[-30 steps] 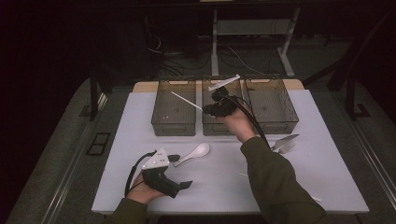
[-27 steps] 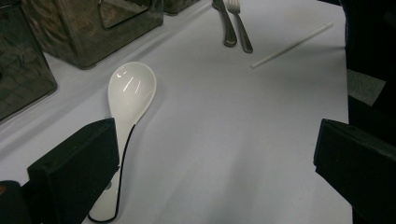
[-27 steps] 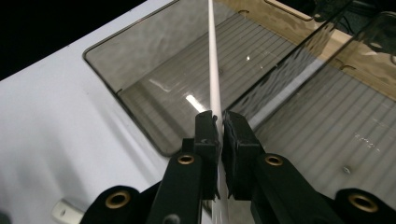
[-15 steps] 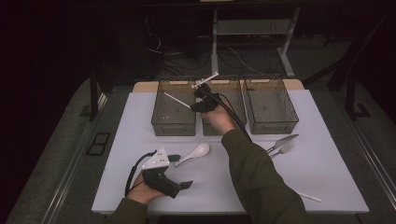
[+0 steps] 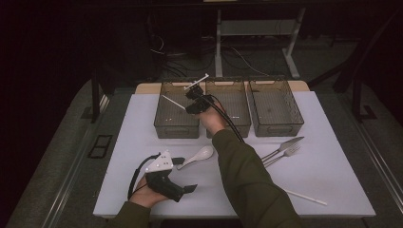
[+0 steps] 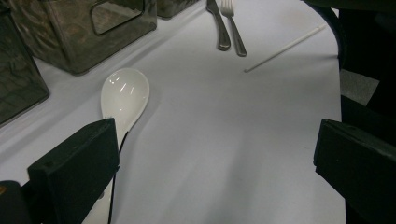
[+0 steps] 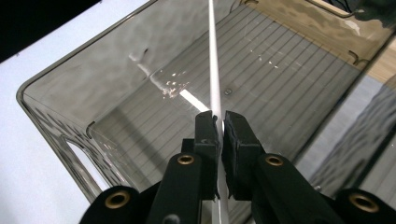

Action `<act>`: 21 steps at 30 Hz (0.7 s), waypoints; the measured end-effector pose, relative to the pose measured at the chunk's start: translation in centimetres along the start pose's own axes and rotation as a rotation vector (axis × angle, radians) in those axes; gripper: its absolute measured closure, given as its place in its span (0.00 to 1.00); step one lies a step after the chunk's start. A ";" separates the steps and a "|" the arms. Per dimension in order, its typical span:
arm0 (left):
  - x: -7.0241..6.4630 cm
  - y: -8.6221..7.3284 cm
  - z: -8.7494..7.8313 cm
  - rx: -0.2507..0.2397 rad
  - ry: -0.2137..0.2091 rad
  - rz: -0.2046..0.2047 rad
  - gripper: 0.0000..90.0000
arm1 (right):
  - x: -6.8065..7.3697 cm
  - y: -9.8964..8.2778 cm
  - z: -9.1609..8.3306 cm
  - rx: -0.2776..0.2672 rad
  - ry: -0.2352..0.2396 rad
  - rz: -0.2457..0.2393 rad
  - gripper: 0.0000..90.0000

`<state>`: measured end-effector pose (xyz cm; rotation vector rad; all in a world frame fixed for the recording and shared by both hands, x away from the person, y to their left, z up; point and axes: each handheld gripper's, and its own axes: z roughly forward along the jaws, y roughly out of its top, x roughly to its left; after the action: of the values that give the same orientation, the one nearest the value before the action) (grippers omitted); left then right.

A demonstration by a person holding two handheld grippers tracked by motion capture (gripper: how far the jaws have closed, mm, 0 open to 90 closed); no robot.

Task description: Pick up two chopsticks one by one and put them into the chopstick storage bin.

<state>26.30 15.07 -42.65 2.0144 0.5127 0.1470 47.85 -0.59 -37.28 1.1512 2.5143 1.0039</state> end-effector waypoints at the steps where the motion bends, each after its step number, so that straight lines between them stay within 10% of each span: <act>1: 0.0 0.0 0.0 0.000 0.000 0.000 0.00 | 0.1 0.0 0.0 0.000 0.002 -0.010 0.93; 21: 0.0 -0.1 0.0 0.011 0.002 0.002 0.00 | -0.1 -0.6 -5.4 -0.092 0.133 -0.072 0.50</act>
<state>26.29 15.09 -42.70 2.0258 0.5138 0.1475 45.21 -3.59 -33.63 0.9916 2.5594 1.1992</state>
